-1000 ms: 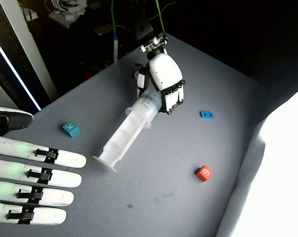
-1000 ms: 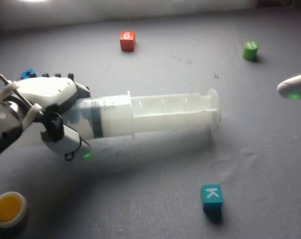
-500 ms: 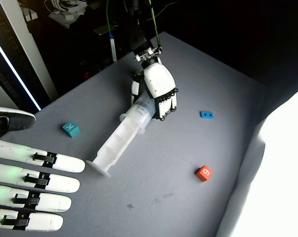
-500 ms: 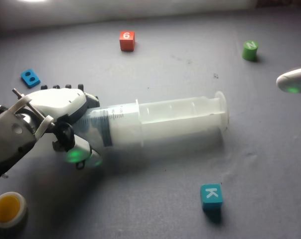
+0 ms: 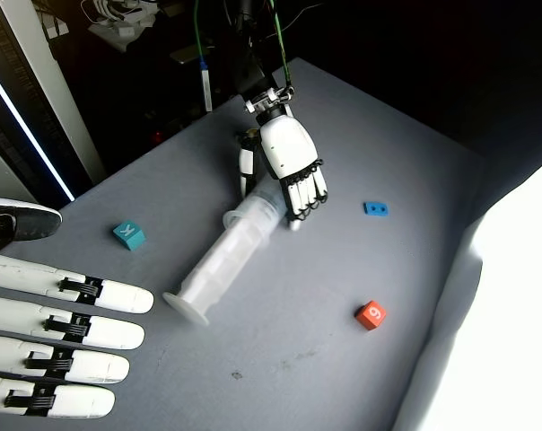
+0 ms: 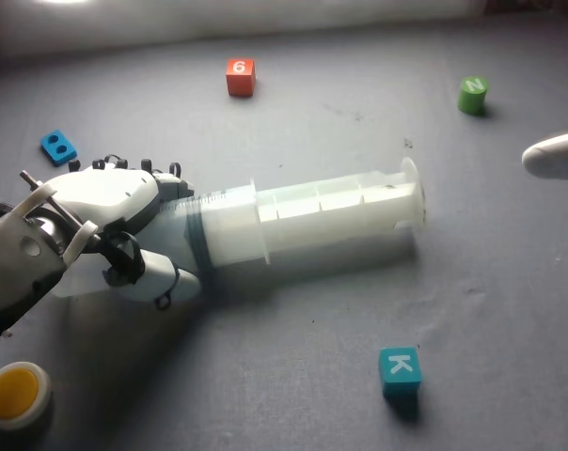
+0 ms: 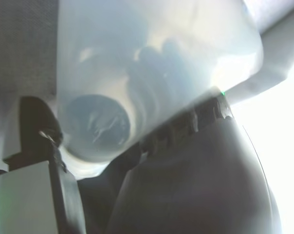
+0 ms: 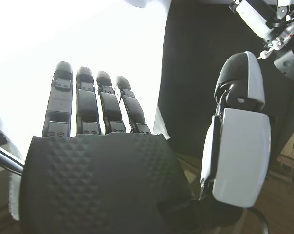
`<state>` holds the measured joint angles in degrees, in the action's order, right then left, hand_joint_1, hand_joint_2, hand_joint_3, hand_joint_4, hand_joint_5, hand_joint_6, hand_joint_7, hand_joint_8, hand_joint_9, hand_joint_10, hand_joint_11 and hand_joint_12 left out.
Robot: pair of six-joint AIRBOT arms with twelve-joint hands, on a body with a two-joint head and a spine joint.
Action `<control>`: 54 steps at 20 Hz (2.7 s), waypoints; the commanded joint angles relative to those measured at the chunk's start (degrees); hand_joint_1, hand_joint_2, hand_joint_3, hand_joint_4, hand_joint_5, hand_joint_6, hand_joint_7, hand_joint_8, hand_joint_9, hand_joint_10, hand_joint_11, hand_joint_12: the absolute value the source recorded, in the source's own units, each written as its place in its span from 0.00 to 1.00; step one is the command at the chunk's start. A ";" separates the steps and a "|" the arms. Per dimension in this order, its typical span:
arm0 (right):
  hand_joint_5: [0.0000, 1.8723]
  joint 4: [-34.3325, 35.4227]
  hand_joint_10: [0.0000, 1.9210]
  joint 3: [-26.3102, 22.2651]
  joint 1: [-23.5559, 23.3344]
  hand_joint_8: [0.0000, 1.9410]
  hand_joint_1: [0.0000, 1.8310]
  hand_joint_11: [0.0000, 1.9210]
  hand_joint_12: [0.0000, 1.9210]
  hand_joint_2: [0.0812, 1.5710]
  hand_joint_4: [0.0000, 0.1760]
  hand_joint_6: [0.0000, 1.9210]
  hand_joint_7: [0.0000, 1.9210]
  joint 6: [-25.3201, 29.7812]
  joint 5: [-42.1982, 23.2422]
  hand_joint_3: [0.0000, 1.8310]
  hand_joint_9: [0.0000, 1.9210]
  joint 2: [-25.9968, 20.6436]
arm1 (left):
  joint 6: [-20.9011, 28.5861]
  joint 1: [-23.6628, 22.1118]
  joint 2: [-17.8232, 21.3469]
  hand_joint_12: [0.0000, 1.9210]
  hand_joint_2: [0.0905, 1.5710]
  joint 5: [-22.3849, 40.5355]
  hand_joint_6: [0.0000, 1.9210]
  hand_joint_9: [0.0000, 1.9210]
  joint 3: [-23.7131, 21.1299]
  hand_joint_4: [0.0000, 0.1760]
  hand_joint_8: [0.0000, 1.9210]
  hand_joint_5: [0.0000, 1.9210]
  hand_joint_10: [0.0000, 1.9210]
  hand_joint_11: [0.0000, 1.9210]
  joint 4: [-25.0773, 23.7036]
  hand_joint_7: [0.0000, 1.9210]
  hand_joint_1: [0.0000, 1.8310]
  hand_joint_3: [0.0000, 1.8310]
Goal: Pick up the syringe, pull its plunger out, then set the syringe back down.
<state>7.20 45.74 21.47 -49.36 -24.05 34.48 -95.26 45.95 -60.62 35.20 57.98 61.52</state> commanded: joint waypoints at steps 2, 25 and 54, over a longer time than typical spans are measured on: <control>0.00 0.06 0.00 -0.04 -0.45 0.00 0.32 0.00 0.11 0.56 0.00 0.00 0.00 0.38 -7.15 0.00 0.01 -0.36 | 0.14 -0.47 -0.15 0.49 0.59 3.87 0.02 0.21 0.16 0.00 0.06 0.19 0.15 0.00 -2.13 0.25 0.45 0.00; 0.06 -0.62 0.01 -0.04 0.30 0.01 0.25 0.00 0.22 0.56 0.00 0.01 0.06 0.38 -7.94 0.00 0.07 -0.22 | -11.34 -18.43 6.39 0.65 0.60 -9.72 0.04 0.00 -2.63 0.00 0.55 0.11 0.67 0.00 -1.71 0.00 0.31 0.00; 0.75 -4.28 1.00 -0.05 1.97 1.00 0.38 0.88 1.00 0.93 1.00 1.00 0.81 0.38 -9.97 0.00 0.84 0.32 | -14.27 -40.96 14.52 1.00 0.88 -34.98 1.00 0.79 -8.67 1.00 1.00 0.68 1.00 0.74 -8.05 0.77 0.48 0.00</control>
